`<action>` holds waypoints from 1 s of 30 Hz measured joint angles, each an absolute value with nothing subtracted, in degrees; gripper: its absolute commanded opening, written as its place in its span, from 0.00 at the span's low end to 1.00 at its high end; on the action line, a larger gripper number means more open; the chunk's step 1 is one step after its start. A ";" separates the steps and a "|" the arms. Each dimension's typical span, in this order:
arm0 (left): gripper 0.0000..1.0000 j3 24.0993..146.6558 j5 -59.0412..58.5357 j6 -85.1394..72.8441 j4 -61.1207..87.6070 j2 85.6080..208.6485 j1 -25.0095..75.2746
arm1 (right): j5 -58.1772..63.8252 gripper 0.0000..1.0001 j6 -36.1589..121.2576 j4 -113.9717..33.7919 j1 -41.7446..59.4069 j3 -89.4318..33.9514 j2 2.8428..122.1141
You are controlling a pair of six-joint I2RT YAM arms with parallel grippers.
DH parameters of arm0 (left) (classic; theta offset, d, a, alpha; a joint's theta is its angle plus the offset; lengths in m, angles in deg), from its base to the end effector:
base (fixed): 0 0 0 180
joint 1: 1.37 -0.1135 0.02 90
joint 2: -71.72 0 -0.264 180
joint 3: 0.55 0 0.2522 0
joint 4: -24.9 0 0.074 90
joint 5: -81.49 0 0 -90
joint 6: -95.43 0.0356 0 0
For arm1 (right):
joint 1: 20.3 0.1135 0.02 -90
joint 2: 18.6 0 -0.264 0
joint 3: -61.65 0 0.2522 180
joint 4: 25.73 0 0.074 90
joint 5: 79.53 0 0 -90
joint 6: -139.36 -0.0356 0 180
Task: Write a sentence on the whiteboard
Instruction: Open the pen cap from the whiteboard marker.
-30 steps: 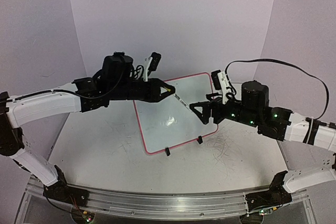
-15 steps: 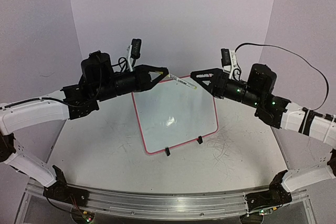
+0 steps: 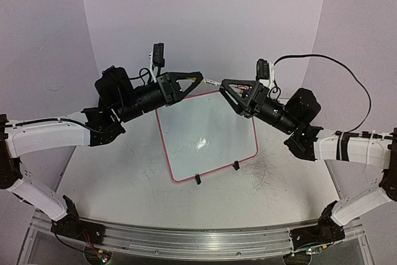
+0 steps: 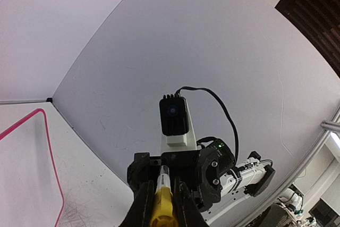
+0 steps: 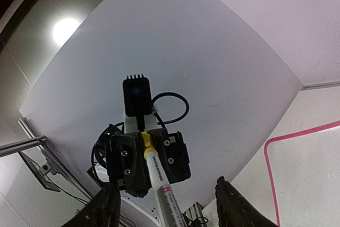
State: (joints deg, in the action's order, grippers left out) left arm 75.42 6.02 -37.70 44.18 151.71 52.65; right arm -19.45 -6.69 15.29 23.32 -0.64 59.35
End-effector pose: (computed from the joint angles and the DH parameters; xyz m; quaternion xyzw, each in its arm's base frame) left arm 0.1868 -0.2726 0.3843 0.1572 0.5898 -0.6419 0.4641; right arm 0.2067 0.2215 0.3485 -0.1610 0.5371 0.7129 0.4211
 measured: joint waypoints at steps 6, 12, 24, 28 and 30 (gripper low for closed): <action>0.00 74.47 6.36 -38.40 46.09 151.75 52.65 | -19.28 0.46 -9.51 22.18 23.32 -0.78 61.13; 0.00 74.16 6.34 -38.56 46.29 151.75 52.65 | -19.88 0.29 -12.18 25.88 23.36 -0.97 64.00; 0.00 70.45 7.97 -39.67 47.50 150.25 52.22 | -20.00 0.00 -15.84 29.39 23.34 2.57 63.86; 0.00 64.05 7.67 -40.85 46.05 144.23 44.83 | -19.68 0.00 -16.86 29.42 17.85 9.50 59.43; 0.00 61.80 6.92 -41.54 44.15 139.54 38.32 | -19.33 0.00 -16.91 29.48 13.25 12.50 55.72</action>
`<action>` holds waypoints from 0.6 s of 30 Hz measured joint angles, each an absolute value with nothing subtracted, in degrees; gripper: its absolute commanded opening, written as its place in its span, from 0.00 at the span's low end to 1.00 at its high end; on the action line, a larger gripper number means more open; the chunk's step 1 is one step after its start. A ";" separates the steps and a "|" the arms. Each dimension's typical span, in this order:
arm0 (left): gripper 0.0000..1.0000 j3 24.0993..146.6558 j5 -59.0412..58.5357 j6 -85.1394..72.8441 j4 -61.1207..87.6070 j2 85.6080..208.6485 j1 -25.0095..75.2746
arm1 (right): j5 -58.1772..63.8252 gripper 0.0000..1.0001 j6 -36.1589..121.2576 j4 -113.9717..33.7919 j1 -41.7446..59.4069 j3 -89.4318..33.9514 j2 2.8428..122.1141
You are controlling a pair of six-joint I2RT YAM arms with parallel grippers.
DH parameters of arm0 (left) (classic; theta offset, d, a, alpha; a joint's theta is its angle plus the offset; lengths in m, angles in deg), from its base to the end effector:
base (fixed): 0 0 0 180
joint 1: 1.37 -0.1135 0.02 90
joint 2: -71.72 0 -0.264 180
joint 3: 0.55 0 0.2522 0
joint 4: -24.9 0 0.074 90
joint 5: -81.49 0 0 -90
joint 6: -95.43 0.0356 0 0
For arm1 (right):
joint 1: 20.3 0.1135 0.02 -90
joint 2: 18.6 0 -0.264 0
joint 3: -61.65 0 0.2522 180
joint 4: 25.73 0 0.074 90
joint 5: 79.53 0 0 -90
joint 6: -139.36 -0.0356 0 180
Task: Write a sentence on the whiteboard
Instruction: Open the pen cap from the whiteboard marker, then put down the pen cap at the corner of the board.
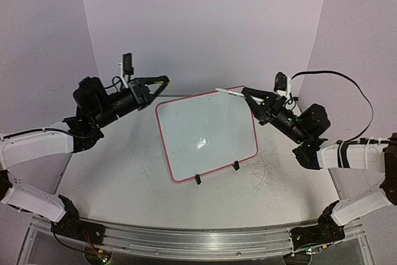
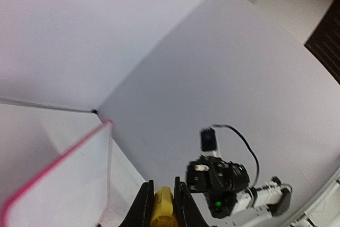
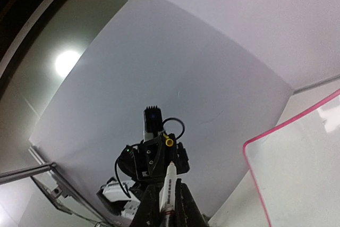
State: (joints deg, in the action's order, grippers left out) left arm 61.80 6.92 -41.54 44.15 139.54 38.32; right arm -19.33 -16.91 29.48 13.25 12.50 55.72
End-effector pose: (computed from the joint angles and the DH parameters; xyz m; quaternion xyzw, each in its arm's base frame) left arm 0.2068 -0.1839 0.3597 0.0666 0.6171 -0.5953 0.5103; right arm 0.2133 0.1627 0.3129 -0.0777 0.5261 0.7231 0.4408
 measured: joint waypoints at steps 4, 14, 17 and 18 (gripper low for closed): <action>0.00 63.09 2.84 -38.79 34.88 131.18 32.16 | -20.67 0.00 -15.66 29.40 8.40 15.10 48.75; 0.00 74.37 -16.11 -35.06 -8.22 141.30 27.76 | -19.98 0.00 6.00 -0.70 7.65 7.54 37.57; 0.00 68.96 -16.22 -35.04 -15.75 148.12 25.90 | -19.77 0.00 9.08 -5.20 7.65 6.49 37.74; 0.00 67.54 -16.38 -35.01 -17.39 149.67 25.72 | -19.77 0.00 9.59 -6.14 7.65 6.46 37.92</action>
State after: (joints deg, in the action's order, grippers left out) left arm 67.54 -16.38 -35.01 -17.39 149.67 25.72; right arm -19.77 9.59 -6.14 7.65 6.46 37.92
